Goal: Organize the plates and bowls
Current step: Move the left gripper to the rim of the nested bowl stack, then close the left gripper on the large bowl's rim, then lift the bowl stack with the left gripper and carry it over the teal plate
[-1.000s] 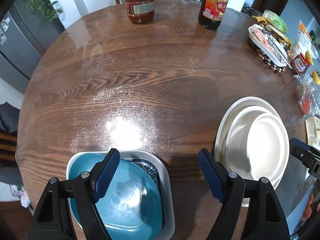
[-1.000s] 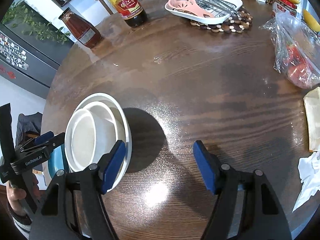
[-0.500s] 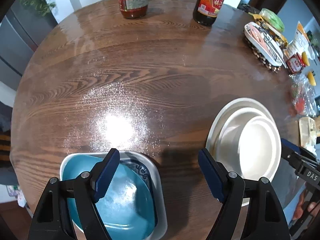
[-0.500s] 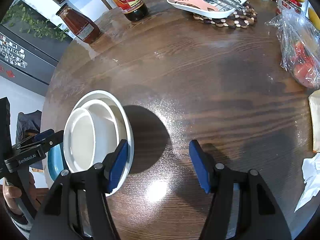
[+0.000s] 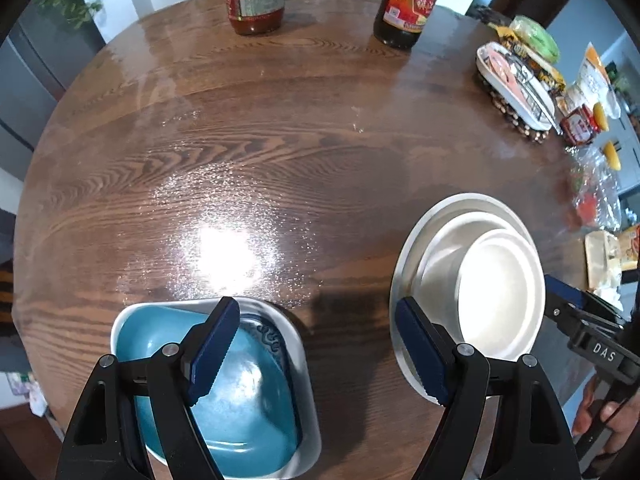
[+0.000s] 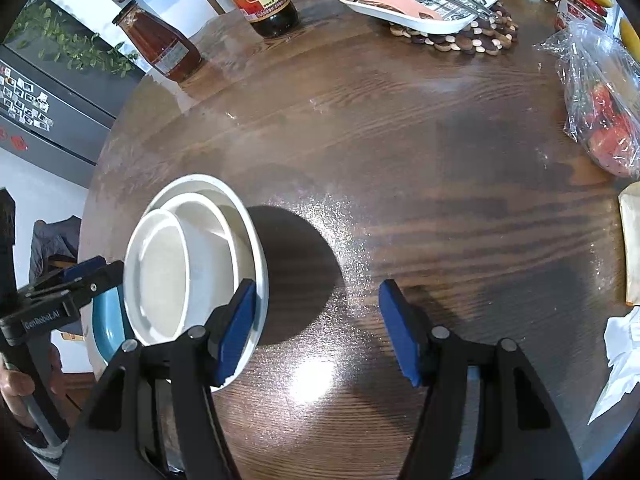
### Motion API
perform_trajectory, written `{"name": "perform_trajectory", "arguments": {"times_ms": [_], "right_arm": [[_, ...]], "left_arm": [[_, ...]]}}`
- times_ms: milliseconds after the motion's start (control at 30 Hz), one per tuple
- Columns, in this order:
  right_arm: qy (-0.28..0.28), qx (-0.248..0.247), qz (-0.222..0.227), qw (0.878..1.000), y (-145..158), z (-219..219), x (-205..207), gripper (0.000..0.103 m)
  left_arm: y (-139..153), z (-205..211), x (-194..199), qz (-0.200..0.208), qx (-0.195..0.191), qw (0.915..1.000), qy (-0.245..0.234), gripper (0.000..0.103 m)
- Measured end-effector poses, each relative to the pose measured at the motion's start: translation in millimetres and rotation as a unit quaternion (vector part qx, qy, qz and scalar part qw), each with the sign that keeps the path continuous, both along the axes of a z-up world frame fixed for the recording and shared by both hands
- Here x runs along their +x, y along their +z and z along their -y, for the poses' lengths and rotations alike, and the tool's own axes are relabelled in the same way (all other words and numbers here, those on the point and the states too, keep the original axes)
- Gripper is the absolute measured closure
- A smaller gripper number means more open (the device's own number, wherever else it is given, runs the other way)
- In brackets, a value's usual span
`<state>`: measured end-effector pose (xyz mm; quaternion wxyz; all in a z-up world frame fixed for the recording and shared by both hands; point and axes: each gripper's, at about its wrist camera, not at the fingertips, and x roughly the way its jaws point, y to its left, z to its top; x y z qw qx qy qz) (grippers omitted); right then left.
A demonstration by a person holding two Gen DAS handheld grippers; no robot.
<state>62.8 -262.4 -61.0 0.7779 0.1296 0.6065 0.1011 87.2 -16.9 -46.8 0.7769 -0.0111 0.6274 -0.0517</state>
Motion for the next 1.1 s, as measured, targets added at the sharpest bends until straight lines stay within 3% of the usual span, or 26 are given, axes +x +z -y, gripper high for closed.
{"name": "perform_trajectory", "arguments": {"times_ms": [233,300,400,467,600,800,1100], "right_arm": [[0.0,0.005,0.003,1.0,0,1,3,0.048],[-0.001,0.007,0.006,1.0,0,0,4,0.051],[-0.002,0.024,0.009,1.0,2,-3,6,0.07],[0.006,0.033,0.014,0.999,5,-11,6,0.092],[0.019,0.016,0.028,0.999,11,-23,6,0.095],[0.011,0.016,0.027,0.999,10,-22,7,0.095],[0.005,0.007,0.035,0.999,15,-26,4,0.095]], "left_arm": [[-16,11,5,-0.024,0.009,0.9997,-0.004,0.022],[-17,12,5,-0.025,0.001,0.9997,-0.002,0.028],[-13,18,4,-0.025,-0.015,0.9995,-0.009,0.059],[-11,25,4,-0.026,-0.026,0.9992,-0.016,0.075],[-12,29,6,-0.032,-0.053,0.998,-0.012,0.097],[-12,26,8,-0.033,-0.083,0.9959,0.013,0.099],[-7,26,1,-0.013,-0.069,0.9975,0.014,0.1]]}}
